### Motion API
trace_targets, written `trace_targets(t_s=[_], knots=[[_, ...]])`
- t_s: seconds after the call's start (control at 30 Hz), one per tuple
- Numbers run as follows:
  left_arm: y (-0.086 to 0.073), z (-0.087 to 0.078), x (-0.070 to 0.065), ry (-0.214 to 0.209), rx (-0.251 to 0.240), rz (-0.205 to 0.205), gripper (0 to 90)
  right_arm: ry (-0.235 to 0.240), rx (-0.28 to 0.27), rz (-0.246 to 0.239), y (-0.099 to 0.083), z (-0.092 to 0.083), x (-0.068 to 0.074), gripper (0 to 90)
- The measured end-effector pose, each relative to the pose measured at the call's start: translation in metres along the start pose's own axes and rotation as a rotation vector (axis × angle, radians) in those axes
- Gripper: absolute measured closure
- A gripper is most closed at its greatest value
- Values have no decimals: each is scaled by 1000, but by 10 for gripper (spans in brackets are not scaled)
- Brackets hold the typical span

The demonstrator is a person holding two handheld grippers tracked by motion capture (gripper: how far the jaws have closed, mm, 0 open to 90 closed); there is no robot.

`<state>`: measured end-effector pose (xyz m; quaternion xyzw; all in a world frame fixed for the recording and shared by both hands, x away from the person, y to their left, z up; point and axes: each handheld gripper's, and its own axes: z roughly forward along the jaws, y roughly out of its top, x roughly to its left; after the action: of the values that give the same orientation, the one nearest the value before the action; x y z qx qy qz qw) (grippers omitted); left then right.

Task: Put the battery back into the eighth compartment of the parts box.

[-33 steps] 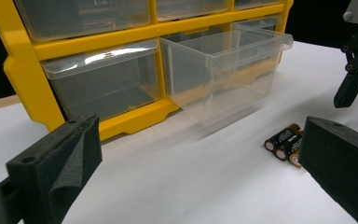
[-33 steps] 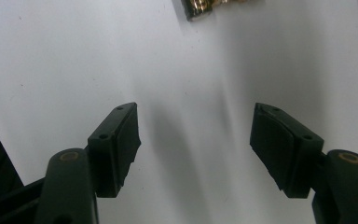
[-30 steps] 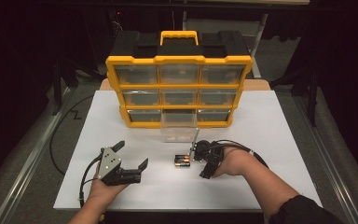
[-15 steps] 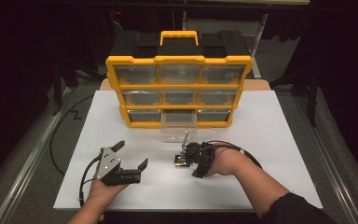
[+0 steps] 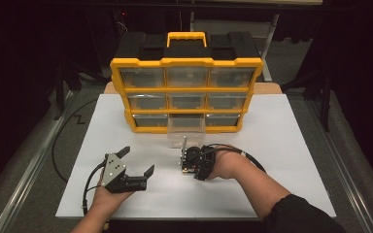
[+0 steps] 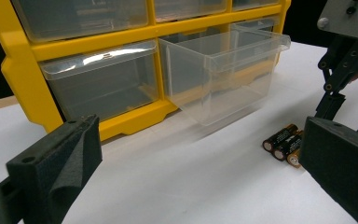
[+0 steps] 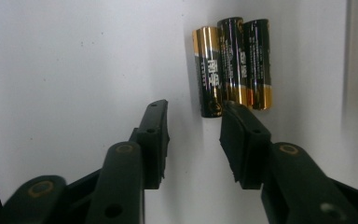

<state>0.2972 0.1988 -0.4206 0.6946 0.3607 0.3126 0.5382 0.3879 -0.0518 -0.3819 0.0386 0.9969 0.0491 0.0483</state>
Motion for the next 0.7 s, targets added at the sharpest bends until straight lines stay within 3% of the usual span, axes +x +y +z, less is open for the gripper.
trace_targets(t_s=[0.03, 0.07, 0.7], knots=[[0, 0, 0, 0, 1, -1, 4, -4, -6, -42, 2, 1, -3, 651], [0, 0, 0, 0, 1, -1, 4, -3, 2, -14, 3, 1, -1, 655], [0, 0, 0, -4, -3, -3, 6, -17, 16, -50, 11, 9, -4, 727]])
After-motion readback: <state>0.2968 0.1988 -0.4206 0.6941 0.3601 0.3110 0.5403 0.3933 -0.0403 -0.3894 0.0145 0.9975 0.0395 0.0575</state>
